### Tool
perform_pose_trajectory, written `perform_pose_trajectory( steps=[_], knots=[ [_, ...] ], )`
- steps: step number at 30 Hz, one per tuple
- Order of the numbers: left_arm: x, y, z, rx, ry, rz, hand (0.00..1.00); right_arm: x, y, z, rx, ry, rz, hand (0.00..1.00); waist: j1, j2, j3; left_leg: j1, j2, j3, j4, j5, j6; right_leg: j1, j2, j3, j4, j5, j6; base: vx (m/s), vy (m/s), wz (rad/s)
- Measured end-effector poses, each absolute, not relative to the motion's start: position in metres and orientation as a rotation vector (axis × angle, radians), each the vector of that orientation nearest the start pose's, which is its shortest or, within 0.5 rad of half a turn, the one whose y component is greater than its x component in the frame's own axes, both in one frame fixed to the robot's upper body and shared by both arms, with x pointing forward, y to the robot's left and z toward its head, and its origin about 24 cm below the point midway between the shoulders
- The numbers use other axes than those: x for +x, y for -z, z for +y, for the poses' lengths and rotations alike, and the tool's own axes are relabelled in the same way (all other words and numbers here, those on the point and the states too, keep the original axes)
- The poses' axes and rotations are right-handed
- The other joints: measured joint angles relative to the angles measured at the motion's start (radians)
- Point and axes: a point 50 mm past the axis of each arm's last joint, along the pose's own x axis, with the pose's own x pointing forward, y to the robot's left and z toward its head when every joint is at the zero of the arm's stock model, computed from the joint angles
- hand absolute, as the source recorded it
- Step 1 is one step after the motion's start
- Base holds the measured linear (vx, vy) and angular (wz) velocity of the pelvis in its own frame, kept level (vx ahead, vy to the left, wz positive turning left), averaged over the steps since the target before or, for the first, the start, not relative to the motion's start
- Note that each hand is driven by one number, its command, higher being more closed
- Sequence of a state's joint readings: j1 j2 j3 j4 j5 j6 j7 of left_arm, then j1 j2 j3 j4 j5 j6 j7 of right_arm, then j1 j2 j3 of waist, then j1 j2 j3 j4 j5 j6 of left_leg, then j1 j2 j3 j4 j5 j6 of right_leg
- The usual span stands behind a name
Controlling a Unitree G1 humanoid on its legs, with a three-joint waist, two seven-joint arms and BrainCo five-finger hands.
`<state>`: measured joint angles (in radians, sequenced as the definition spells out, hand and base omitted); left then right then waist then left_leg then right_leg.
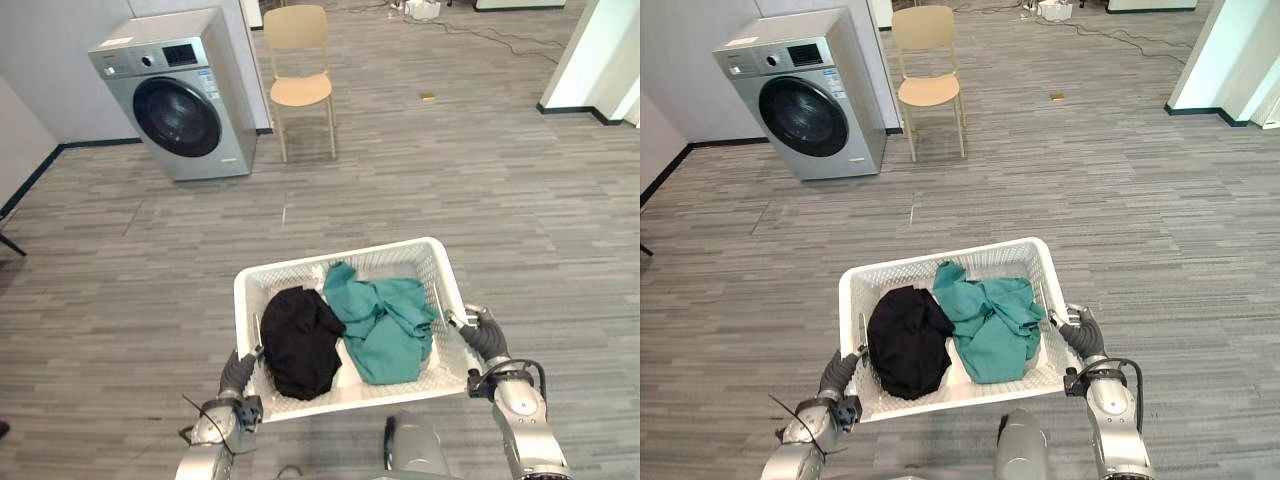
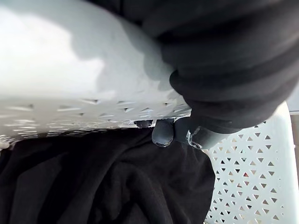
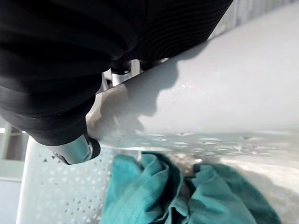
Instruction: Pick up the laundry basket with both hands and put the clothes into the washing machine.
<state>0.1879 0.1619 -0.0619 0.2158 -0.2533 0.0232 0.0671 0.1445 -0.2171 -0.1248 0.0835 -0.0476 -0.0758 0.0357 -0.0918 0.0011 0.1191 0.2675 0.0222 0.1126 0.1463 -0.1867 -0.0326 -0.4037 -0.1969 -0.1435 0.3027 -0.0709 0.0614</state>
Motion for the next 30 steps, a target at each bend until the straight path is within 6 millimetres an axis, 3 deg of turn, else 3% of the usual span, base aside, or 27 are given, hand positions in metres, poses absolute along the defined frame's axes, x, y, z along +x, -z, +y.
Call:
perform_pose_trajectory(
  steps=[1, 2, 3, 4, 5, 6, 7, 8, 9, 10, 11, 12, 13, 14, 15, 16, 18, 19, 20, 21, 22, 23, 24, 26, 27, 28, 30],
  knots=[
    [0.194, 0.047, 0.19, -0.072, -0.115, 0.423, 1.0, 0.217, -0.011, -0.231, -0.274, 0.104, 0.14, 1.0, -0.007, -0.002, 0.0, 0.033, -0.002, -0.016, -0.007, -0.025, -0.014, -0.002, 0.005, 0.026, 0.032, 0.108, -0.005, 0.62, -0.281, 0.37],
    [0.197, 0.05, 0.182, -0.11, -0.12, 0.426, 1.0, 0.219, -0.011, -0.238, -0.297, 0.101, 0.157, 1.0, -0.003, 0.036, -0.006, 0.056, 0.034, -0.032, 0.012, -0.036, -0.013, -0.021, 0.03, 0.026, 0.141, 0.065, -0.032, 0.59, -0.276, 0.29],
    [0.198, 0.05, 0.179, -0.105, -0.117, 0.424, 1.0, 0.223, -0.014, -0.241, -0.304, 0.104, 0.157, 1.0, -0.005, 0.065, -0.006, 0.015, 0.071, -0.059, 0.134, -0.034, -0.013, -0.015, 0.038, -0.007, 0.203, -0.001, -0.052, 0.55, -0.266, 0.25],
    [0.198, 0.05, 0.178, -0.1, -0.115, 0.423, 1.0, 0.224, -0.015, -0.242, -0.309, 0.105, 0.153, 1.0, -0.006, 0.075, -0.006, -0.011, 0.088, -0.072, 0.222, -0.021, -0.033, -0.001, 0.045, -0.024, 0.224, -0.033, -0.059, 0.65, -0.317, 0.26],
    [0.197, 0.051, 0.178, -0.109, -0.122, 0.426, 1.0, 0.225, -0.016, -0.244, -0.311, 0.086, 0.159, 1.0, -0.003, 0.09, 0.006, -0.076, 0.126, -0.105, 0.43, 0.065, -0.108, 0.059, 0.071, -0.041, 0.241, -0.083, -0.089, 0.55, -0.268, 0.05],
    [0.192, 0.054, 0.181, -0.122, -0.149, 0.439, 1.0, 0.231, -0.014, -0.24, -0.312, 0.055, 0.167, 1.0, 0.002, 0.094, 0.01, -0.162, 0.143, -0.15, 0.656, 0.237, -0.174, 0.128, 0.1, -0.043, 0.233, -0.121, -0.111, 0.67, -0.303, -0.13],
    [0.191, 0.055, 0.182, -0.128, -0.16, 0.442, 1.0, 0.236, -0.015, -0.238, -0.31, 0.042, 0.164, 1.0, 0.009, 0.101, 0.011, -0.208, 0.144, -0.159, 0.805, 0.272, -0.193, 0.163, 0.118, -0.042, 0.223, -0.135, -0.12, 0.44, -0.16, -0.55],
    [0.189, 0.057, 0.184, -0.133, -0.175, 0.451, 1.0, 0.246, -0.017, -0.235, -0.317, 0.008, 0.164, 1.0, 0.033, 0.107, 0.022, -0.305, 0.124, -0.179, 1.053, 0.263, -0.191, 0.24, 0.155, -0.028, 0.184, -0.158, -0.151, 0.62, -0.143, -0.75],
    [0.189, 0.058, 0.189, -0.131, -0.194, 0.456, 1.0, 0.257, -0.018, -0.23, -0.326, -0.032, 0.168, 1.0, 0.055, 0.114, 0.027, -0.385, 0.098, -0.175, 1.204, 0.226, -0.146, 0.323, 0.18, -0.004, 0.132, -0.167, -0.158, 0.51, -0.07, -0.82],
    [0.188, 0.059, 0.192, -0.132, -0.21, 0.459, 1.0, 0.262, -0.018, -0.226, -0.324, -0.056, 0.171, 1.0, 0.065, 0.11, 0.033, -0.42, 0.096, -0.148, 1.234, 0.205, -0.112, 0.361, 0.187, 0.01, 0.106, -0.168, -0.158, 0.59, -0.063, -0.72],
    [0.189, 0.059, 0.2, -0.131, -0.244, 0.457, 1.0, 0.27, -0.019, -0.217, -0.323, -0.095, 0.167, 1.0, 0.083, 0.105, 0.037, -0.492, 0.108, -0.086, 1.219, 0.156, -0.036, 0.423, 0.193, 0.035, 0.061, -0.173, -0.157, 0.38, -0.039, -0.62],
    [0.188, 0.058, 0.206, -0.131, -0.274, 0.454, 1.0, 0.276, -0.023, -0.21, -0.323, -0.118, 0.152, 1.0, 0.097, 0.105, 0.037, -0.544, 0.124, -0.043, 1.152, 0.125, 0.01, 0.457, 0.195, 0.05, 0.029, -0.171, -0.148, 0.55, -0.046, -0.65],
    [0.188, 0.057, 0.21, -0.13, -0.301, 0.447, 1.0, 0.283, -0.029, -0.203, -0.328, -0.143, 0.127, 1.0, 0.11, 0.107, 0.036, -0.594, 0.133, 0.0, 0.993, 0.102, 0.025, 0.49, 0.195, 0.068, -0.005, -0.172, -0.143, 0.46, -0.013, -0.46],
    [0.188, 0.057, 0.212, -0.13, -0.312, 0.44, 1.0, 0.286, -0.032, -0.2, -0.331, -0.153, 0.118, 1.0, 0.114, 0.109, 0.036, -0.604, 0.126, 0.009, 0.879, 0.093, 0.016, 0.504, 0.193, 0.074, -0.02, -0.175, -0.138, 0.57, 0.037, -0.45],
    [0.189, 0.055, 0.217, -0.121, -0.328, 0.429, 1.0, 0.293, -0.034, -0.194, -0.329, -0.174, 0.11, 1.0, 0.133, 0.102, 0.038, -0.581, 0.086, 0.013, 0.556, 0.097, 0.012, 0.54, 0.175, 0.093, -0.046, -0.192, -0.131, 0.52, 0.082, -0.43],
    [0.19, 0.053, 0.219, -0.111, -0.335, 0.418, 1.0, 0.298, -0.036, -0.192, -0.345, -0.187, 0.111, 1.0, 0.142, 0.109, 0.032, -0.528, 0.057, 0.011, 0.197, 0.125, -0.021, 0.573, 0.169, 0.108, -0.076, -0.202, -0.117, 0.55, 0.098, -0.39],
    [0.194, 0.05, 0.219, -0.11, -0.331, 0.406, 1.0, 0.3, -0.037, -0.196, -0.381, -0.196, 0.114, 1.0, 0.15, 0.133, 0.018, -0.514, 0.047, 0.031, -0.009, 0.149, -0.056, 0.608, 0.178, 0.104, -0.102, -0.232, -0.082, 0.46, 0.127, -0.11],
    [0.195, 0.05, 0.218, -0.109, -0.329, 0.402, 1.0, 0.299, -0.034, -0.197, -0.384, -0.195, 0.127, 1.0, 0.155, 0.132, 0.016, -0.509, 0.043, 0.054, -0.008, 0.161, -0.04, 0.643, 0.165, 0.1, -0.092, -0.269, -0.063, 0.64, 0.235, -0.15],
    [0.192, 0.052, 0.219, -0.109, -0.336, 0.413, 1.0, 0.296, -0.029, -0.196, -0.371, -0.193, 0.143, 1.0, 0.164, 0.115, 0.004, -0.496, -0.007, 0.057, 0.021, 0.258, 0.033, 0.662, 0.12, 0.109, -0.025, -0.319, -0.017, 0.81, 0.291, -0.06],
    [0.186, 0.057, 0.217, -0.116, -0.342, 0.439, 1.0, 0.289, -0.021, -0.195, -0.347, -0.187, 0.165, 1.0, 0.153, 0.075, -0.007, -0.475, -0.055, 0.059, 0.068, 0.268, 0.062, 0.621, 0.07, 0.115, 0.152, -0.343, 0.023, 0.71, 0.23, 0.04],
    [0.183, 0.06, 0.216, -0.121, -0.344, 0.452, 1.0, 0.286, -0.017, -0.196, -0.341, -0.181, 0.179, 1.0, 0.152, 0.058, -0.008, -0.456, -0.087, 0.052, 0.081, 0.239, 0.074, 0.576, 0.037, 0.117, 0.284, -0.326, 0.044, 0.71, 0.219, 0.39],
    [0.181, 0.063, 0.216, -0.11, -0.344, 0.471, 1.0, 0.283, -0.011, -0.196, -0.336, -0.186, 0.207, 1.0, 0.148, 0.022, -0.007, -0.418, -0.139, 0.047, 0.087, 0.194, 0.088, 0.478, -0.014, 0.13, 0.545, -0.22, 0.036, 0.71, 0.182, 0.62],
    [0.179, 0.064, 0.217, -0.097, -0.344, 0.486, 1.0, 0.283, -0.007, -0.194, -0.347, -0.189, 0.229, 1.0, 0.136, 0.0, -0.009, -0.377, -0.176, 0.026, 0.079, 0.168, 0.106, 0.372, -0.057, 0.15, 0.778, -0.086, 0.003, 0.69, 0.164, 0.69],
    [0.173, 0.068, 0.217, -0.097, -0.351, 0.514, 1.0, 0.282, -0.003, -0.192, -0.352, -0.193, 0.247, 1.0, 0.132, 0.016, 0.002, -0.295, -0.183, -0.003, 0.065, 0.14, 0.123, 0.265, -0.071, 0.142, 0.934, -0.101, -0.024, 0.64, 0.097, 0.47],
    [0.17, 0.069, 0.22, -0.079, -0.365, 0.522, 1.0, 0.281, 0.0, -0.189, -0.35, -0.207, 0.261, 1.0, 0.132, 0.028, 0.009, -0.233, -0.172, -0.029, 0.04, 0.139, 0.124, 0.218, -0.071, 0.121, 0.933, -0.136, -0.046, 0.58, 0.061, 0.27],
    [0.169, 0.069, 0.222, -0.072, -0.371, 0.523, 1.0, 0.281, 0.0, -0.187, -0.35, -0.215, 0.26, 1.0, 0.131, 0.034, 0.011, -0.206, -0.163, -0.035, 0.026, 0.136, 0.128, 0.192, -0.069, 0.111, 0.909, -0.154, -0.053, 0.59, -0.004, 0.26],
    [0.17, 0.065, 0.229, -0.053, -0.386, 0.506, 1.0, 0.284, -0.004, -0.179, -0.343, -0.232, 0.237, 1.0, 0.125, 0.053, 0.011, -0.132, -0.12, -0.054, -0.003, 0.085, 0.116, 0.072, -0.066, 0.079, 0.673, -0.197, -0.035, 0.53, -0.077, 0.21]
  ],
)
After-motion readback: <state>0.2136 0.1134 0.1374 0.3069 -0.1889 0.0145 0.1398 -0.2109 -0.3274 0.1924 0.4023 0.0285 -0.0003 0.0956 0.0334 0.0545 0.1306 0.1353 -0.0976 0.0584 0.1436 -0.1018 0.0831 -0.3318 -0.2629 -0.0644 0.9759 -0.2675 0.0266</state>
